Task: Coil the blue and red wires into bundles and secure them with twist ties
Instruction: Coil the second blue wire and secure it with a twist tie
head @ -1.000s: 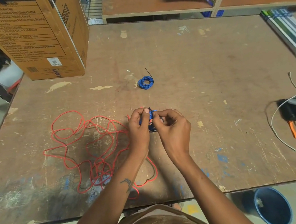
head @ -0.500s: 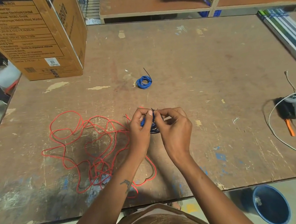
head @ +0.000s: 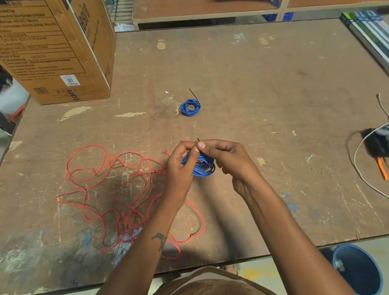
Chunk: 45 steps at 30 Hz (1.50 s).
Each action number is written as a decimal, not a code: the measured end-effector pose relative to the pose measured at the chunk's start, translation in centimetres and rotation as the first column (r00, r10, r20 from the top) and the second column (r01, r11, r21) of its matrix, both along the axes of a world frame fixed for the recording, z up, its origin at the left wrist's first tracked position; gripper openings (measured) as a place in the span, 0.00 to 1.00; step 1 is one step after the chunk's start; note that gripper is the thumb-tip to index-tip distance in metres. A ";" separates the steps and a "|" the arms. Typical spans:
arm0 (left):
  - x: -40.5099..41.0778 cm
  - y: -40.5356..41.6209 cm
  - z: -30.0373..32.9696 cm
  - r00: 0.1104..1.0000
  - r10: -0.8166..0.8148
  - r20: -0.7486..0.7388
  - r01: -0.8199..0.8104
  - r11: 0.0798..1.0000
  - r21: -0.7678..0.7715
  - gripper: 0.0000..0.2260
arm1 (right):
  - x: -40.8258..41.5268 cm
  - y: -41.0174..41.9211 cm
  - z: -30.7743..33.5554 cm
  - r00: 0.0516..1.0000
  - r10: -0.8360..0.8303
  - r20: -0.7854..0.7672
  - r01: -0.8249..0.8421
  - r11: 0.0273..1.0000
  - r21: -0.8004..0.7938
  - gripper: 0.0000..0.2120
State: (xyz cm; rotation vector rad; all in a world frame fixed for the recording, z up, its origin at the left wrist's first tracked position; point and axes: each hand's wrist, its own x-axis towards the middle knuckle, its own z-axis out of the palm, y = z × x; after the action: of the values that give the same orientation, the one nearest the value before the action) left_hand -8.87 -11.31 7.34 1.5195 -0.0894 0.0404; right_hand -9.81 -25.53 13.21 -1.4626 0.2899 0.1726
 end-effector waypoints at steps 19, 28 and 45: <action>0.4 1.5 0.3 0.980 -0.188 0.064 0.172 0.965 0.199 0.05 | 1.6 -0.2 -0.8 0.985 -0.018 -0.174 0.009 0.998 -0.055 0.07; -0.7 0.3 0.2 0.976 -0.214 0.045 0.204 0.964 0.172 0.04 | 2.6 -1.5 -1.5 0.983 -0.015 -0.181 0.019 1.000 0.020 0.10; -0.1 -0.6 -0.9 0.998 -0.056 -0.040 0.056 0.998 -0.018 0.12 | 3.0 -1.3 -2.8 0.997 0.070 -0.029 -0.070 0.998 -0.005 0.10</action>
State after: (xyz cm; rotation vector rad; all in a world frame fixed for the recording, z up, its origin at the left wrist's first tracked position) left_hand -8.99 -11.86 6.46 1.4993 -0.0990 -0.0340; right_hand -6.76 -26.80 10.40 -1.4777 0.2629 0.2497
